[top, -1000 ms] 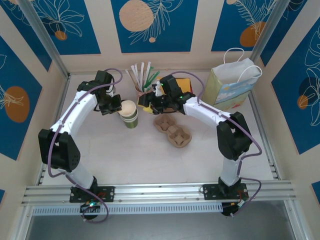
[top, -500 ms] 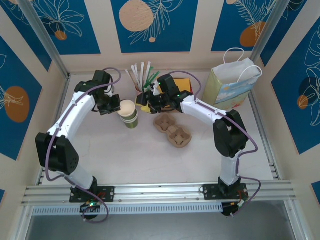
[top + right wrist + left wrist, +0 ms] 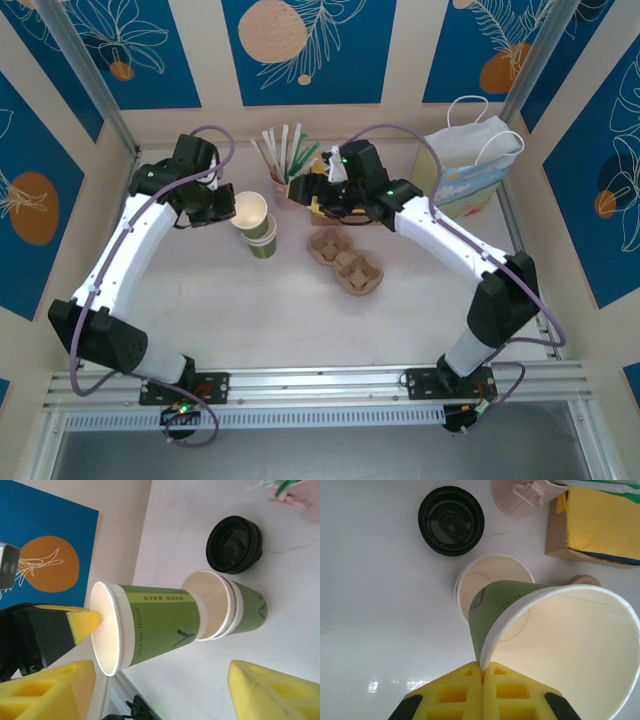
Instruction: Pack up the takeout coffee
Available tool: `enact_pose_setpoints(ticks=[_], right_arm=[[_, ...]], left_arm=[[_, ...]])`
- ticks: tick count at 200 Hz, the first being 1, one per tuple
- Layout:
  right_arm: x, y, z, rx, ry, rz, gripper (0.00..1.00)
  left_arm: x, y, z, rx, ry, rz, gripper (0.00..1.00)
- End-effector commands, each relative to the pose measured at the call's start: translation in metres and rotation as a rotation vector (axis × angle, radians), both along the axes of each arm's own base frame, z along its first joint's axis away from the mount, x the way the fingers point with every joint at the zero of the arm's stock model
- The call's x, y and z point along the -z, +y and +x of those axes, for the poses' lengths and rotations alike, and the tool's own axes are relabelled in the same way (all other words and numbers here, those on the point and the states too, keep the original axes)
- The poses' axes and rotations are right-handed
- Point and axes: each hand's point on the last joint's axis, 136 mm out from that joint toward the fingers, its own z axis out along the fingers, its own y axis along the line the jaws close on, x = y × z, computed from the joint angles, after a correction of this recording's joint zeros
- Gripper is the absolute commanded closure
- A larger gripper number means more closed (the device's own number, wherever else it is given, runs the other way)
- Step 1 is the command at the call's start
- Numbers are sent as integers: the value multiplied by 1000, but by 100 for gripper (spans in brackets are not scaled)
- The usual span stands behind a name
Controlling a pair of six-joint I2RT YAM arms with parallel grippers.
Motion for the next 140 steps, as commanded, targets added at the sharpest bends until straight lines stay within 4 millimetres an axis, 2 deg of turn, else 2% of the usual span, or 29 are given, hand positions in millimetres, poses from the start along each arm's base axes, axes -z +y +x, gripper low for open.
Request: enact_pose_setpoints(ticks=[1,25,45,58,65,108,140], right_arm=[[8,-29,-5,48,-46,-100,25],[4,-51,-10,84,-78,-117,16],[4,-72,-13,126,-79,-124,8],[4,-85,-16,150,-87,-129,6],[4,-92,-17,164,-92,-133,0],[3,-123,-30,209,-122,-177,1],[6,-138,-42,242,-131,-201,1]], left_arm=[[-21,-4,-12,0,-34,11,100],[-29,-19,-23,30,-46,2,100],[-27,-36,-33,67,-36,-3,100],[-22,-47,-39,90,-40,0,100],[-19,-54,-41,109,-44,-2,100],[15,-93,-53,166,-18,-37,100],[49,-110,-64,191,10,-39,100]])
